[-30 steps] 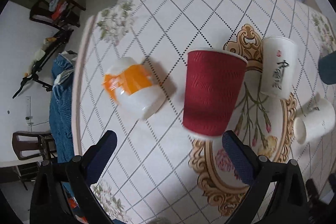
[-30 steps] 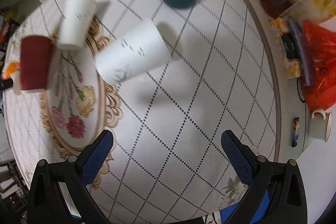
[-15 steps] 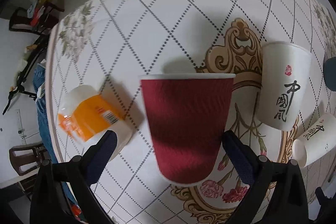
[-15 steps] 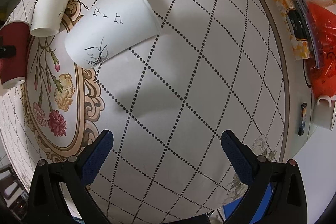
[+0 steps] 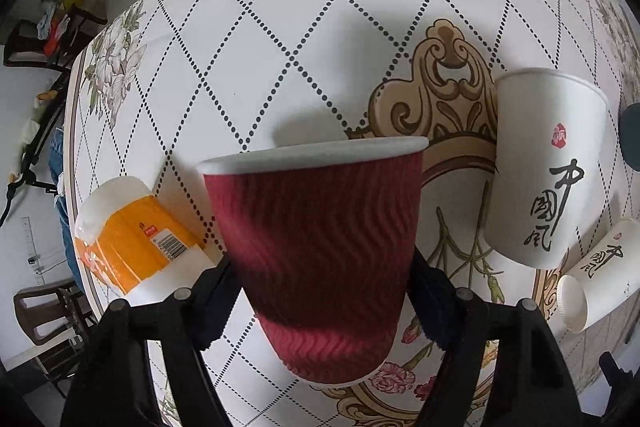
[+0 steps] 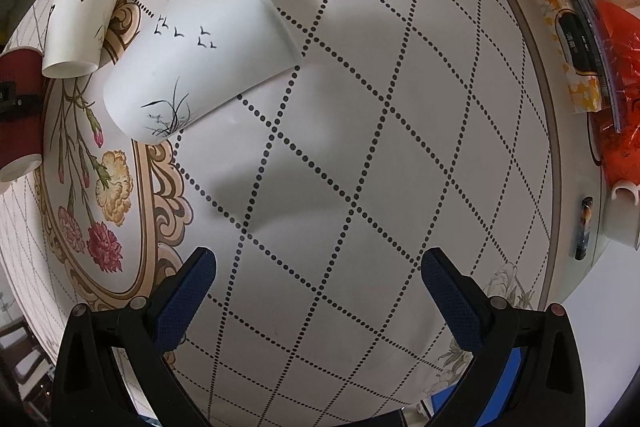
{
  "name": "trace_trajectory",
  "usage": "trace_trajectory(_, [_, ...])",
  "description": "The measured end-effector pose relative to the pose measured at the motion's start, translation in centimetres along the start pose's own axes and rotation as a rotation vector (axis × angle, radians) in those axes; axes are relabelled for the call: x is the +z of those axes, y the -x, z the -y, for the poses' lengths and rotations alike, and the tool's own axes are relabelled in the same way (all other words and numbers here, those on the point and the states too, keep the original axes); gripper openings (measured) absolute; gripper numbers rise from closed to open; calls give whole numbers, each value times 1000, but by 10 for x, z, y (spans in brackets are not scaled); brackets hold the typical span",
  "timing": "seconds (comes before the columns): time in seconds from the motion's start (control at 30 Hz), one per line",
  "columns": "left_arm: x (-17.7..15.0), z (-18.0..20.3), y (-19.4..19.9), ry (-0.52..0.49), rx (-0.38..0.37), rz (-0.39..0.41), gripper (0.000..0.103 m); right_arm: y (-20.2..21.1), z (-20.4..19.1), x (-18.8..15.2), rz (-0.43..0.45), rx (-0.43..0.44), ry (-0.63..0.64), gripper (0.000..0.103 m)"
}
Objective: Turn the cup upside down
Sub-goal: 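Lift the red cup with the left gripper off the table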
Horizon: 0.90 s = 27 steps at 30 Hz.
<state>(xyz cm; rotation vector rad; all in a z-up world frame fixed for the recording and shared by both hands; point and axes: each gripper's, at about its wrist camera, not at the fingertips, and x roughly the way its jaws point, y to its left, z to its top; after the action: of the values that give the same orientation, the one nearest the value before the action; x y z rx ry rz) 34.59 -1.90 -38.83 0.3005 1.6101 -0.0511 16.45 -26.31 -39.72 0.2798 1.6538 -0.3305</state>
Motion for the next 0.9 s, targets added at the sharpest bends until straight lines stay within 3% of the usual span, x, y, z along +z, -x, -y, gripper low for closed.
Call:
trace_trajectory(0.37, [-44,4,31,14,-12,19,74,3,-9,-4,-25,8,29,103])
trace_trajectory(0.67, [-112,10,33,56,-45,-53,74,12,-13,-23,-41,35,77,103])
trace_trajectory(0.9, [-182,17,22,127,-98,-119,74,11,-22,-61,-47,41,141,103])
